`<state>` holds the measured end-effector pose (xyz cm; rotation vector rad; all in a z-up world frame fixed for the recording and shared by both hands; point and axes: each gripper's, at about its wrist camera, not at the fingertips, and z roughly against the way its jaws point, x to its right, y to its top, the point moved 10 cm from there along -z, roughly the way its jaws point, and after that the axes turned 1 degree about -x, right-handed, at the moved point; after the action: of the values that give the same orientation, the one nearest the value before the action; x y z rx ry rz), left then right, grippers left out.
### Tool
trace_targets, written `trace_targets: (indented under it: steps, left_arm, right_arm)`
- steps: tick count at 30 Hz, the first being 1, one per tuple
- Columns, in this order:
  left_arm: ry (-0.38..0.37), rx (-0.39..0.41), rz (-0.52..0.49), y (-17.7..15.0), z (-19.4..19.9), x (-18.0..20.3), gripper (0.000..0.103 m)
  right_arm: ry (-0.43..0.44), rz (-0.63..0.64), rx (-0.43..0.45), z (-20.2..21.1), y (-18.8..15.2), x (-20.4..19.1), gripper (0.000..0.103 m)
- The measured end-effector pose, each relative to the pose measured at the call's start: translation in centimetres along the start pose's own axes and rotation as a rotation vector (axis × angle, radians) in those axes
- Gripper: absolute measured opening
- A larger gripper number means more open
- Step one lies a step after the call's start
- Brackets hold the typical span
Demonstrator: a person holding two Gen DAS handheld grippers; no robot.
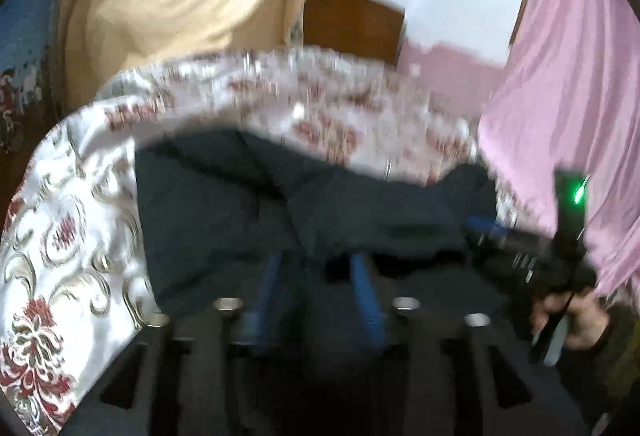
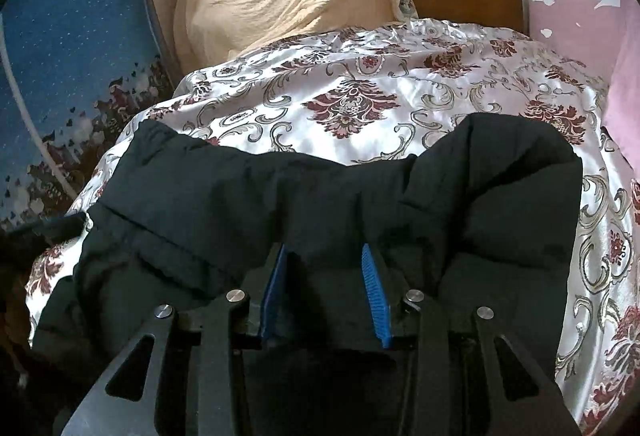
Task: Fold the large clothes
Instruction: 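Fold the held hem toward the collar with both tools and lower it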
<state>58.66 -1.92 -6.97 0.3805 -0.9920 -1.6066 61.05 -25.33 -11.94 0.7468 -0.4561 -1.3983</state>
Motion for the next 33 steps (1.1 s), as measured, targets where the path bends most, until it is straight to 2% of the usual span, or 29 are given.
trace_targets:
  steps: [1, 3, 5, 8, 12, 17, 23, 28, 33]
  left_arm:
    - [-0.013, 0.053, -0.004, 1.1, 0.4, 0.4, 0.047]
    - [-0.034, 0.071, -0.015, 2.6, -0.3, 1.5, 0.047]
    - [-0.032, 0.022, -0.047, 3.4, -2.7, 2.7, 0.047]
    - [0.010, -0.163, -0.097, 2.0, -8.1, 3.2, 0.047]
    - [0.034, -0.208, -0.113, 0.6, -10.7, 2.2, 0.054]
    - [0.058, -0.217, -0.168, -0.6, -13.3, 1.4, 0.055]
    - [0.089, -0.212, -0.149, -0.1, -16.4, 0.5, 0.054]
    - [0.134, -0.173, -0.161, -0.4, -17.6, 0.3, 0.054]
    - [0.118, -0.131, -0.143, -0.3, -17.0, 0.1, 0.055]
  right_arm:
    - [0.004, 0.001, 0.005, 0.0, 0.0, 0.0, 0.035]
    - [-0.004, 0.015, 0.015, 0.2, 0.2, 0.1, 0.035]
    - [-0.020, 0.040, 0.017, 0.4, 0.3, 0.1, 0.035]
    - [-0.021, 0.060, 0.011, 0.5, 0.7, 0.3, 0.035]
    - [0.016, 0.087, -0.016, -0.4, 0.7, 0.7, 0.035]
    - [0.027, 0.134, -0.079, -3.5, 0.7, 0.8, 0.035]
    - [0.038, 0.128, -0.150, -7.6, 1.6, 1.6, 0.035]
    - [0.001, 0.125, -0.092, -9.3, 1.6, 1.7, 0.035]
    - [-0.013, 0.126, -0.058, -9.2, 1.7, 1.6, 0.035]
